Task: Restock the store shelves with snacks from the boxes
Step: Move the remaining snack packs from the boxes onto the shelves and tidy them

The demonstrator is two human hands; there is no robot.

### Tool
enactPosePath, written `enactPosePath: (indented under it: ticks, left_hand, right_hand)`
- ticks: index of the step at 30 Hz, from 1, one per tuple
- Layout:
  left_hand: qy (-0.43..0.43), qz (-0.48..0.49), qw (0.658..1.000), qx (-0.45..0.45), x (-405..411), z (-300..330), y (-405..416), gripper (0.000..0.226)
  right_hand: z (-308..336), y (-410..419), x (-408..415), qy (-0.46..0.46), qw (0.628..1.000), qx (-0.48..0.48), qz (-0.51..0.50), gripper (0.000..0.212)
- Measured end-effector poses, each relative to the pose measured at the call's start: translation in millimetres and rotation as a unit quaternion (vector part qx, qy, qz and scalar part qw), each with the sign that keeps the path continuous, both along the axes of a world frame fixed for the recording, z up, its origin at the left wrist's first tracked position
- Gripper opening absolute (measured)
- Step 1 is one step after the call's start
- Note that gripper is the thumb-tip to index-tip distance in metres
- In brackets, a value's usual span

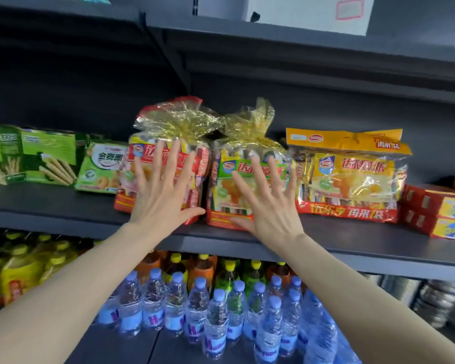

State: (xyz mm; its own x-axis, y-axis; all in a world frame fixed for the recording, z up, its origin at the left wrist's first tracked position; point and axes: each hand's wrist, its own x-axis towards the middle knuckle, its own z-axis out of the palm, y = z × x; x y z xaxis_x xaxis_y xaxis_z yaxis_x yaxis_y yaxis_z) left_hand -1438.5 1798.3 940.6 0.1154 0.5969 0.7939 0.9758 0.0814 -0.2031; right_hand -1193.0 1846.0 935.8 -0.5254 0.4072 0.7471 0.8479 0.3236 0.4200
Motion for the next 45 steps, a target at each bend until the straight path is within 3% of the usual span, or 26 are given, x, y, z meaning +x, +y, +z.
enactPosePath:
  ticks: [13, 20, 24, 26, 28, 30, 32, 34, 36, 39, 42, 45]
  left_hand:
    - [0.015, 0.021, 1.000, -0.010, -37.7, -12.0, 67.3, 0.128]
    - [0.002, 0.014, 0.999, -0.035, -31.8, -6.0, 44.2, 0.113]
    - [0.016, -0.081, 0.995, 0.059, -13.4, 15.4, 25.6, 0.081]
    - [0.044, -0.150, 0.986, 0.062, 4.4, 30.5, 24.6, 0.077]
    - [0.094, -0.186, 0.978, 0.028, 22.2, 42.9, 29.9, 0.082]
    - [0.118, -0.183, 0.976, -0.003, 35.5, 50.6, 37.6, 0.086]
    - [0.099, -0.167, 0.981, -0.014, 43.8, 54.7, 45.0, 0.089]
    - [0.086, -0.154, 0.984, -0.017, 49.0, 56.6, 51.2, 0.092]
    - [0.084, -0.150, 0.985, -0.019, 50.6, 54.8, 56.5, 0.093]
    - [0.076, -0.164, 0.984, -0.002, 50.4, 48.8, 59.6, 0.092]
    - [0.056, -0.167, 0.984, -0.003, 52.1, 45.5, 59.7, 0.089]
    - [0.058, -0.165, 0.985, 0.001, 53.6, 44.7, 59.8, 0.088]
  right_hand:
    - [-2.2, 70.1, -31.7, -0.024, 0.998, 0.027, -0.047, 0.109]
    - [3.4, 46.0, -30.1, -0.035, 0.997, -0.006, -0.067, 0.099]
    - [32.8, 20.8, -25.1, 0.073, 0.993, 0.062, 0.069, 0.052]
    - [59.4, 20.2, -20.2, 0.140, 0.979, 0.092, 0.115, 0.033]
    - [92.2, 27.8, -15.5, 0.214, 0.965, 0.090, 0.124, 0.035]
    - [123.6, 38.8, -10.6, 0.263, 0.955, 0.014, 0.137, 0.046]
    - [145.1, 49.5, -6.6, 0.229, 0.956, -0.106, 0.152, 0.049]
    - [156.7, 55.5, -3.1, 0.160, 0.960, -0.175, 0.147, 0.034]
    - [160.9, 58.1, -1.4, 0.160, 0.960, -0.171, 0.154, 0.026]
    - [151.7, 67.2, 4.4, 0.255, 0.955, -0.095, 0.118, 0.026]
    - [113.4, 76.9, 7.9, 0.395, 0.904, -0.109, 0.121, 0.025]
    - [97.3, 79.3, 5.6, 0.449, 0.868, -0.159, 0.139, 0.029]
